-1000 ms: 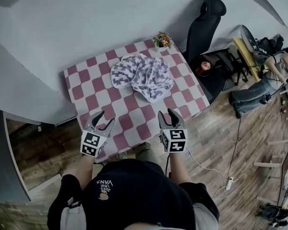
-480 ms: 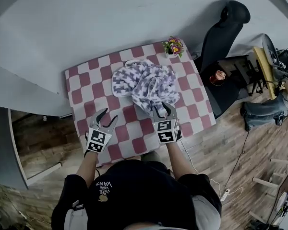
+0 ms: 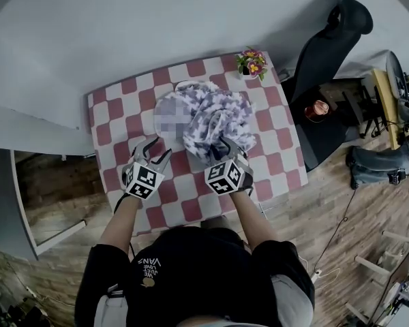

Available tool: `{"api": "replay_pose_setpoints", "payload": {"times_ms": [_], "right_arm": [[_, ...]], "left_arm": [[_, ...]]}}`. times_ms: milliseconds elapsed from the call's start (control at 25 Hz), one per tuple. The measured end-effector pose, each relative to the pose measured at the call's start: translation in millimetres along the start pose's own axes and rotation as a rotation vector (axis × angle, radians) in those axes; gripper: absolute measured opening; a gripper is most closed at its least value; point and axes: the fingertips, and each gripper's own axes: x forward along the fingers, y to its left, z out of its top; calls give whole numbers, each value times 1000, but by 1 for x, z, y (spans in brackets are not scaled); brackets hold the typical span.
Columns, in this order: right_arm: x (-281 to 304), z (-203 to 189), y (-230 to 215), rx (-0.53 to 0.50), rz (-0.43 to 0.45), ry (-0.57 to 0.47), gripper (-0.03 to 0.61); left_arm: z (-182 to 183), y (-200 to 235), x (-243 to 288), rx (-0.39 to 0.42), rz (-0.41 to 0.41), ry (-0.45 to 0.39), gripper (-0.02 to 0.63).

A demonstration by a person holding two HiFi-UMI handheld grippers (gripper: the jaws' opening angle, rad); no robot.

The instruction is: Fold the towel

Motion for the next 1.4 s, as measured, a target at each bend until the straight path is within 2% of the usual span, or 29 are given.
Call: {"api": "replay_pose_setpoints", "payload": {"times_ms": [120,240,360,520,600,760,920,1040,1160,1320,1400], "right_arm": [[10,-1,5,-46,25,10,163],[7,2,3,-22,49,-15,72],[-9,9,-9,80,97,-68,51],[-42,25,-26,238,220,-160,51],[-62,30,-43,323,241,-214,49],[-104,13,-108,620,189,-351,43],[-148,-33,-168,920,118,-473,43],[-160,-79,-187,1098,71,-493,43],[-158,-125,-184,1285,63,-466,46],[-163,-175,-178,1383,-44,-426,45],[-168,-188,-179,1406,-91,-430,42]], "left_arm": [[-6,-4,11,18,-21,38,190],[-10,-9,18,31,-36,65,190],[-11,-11,21,34,-46,74,190],[-7,-15,22,40,-63,78,190],[-3,-18,22,49,-70,65,190],[8,-24,23,76,-81,58,190],[13,-32,26,123,-91,77,190],[8,-39,39,160,-122,105,190],[2,-48,49,164,-151,135,190],[3,-53,51,137,-129,131,190],[2,-46,50,72,-97,132,217]]}}
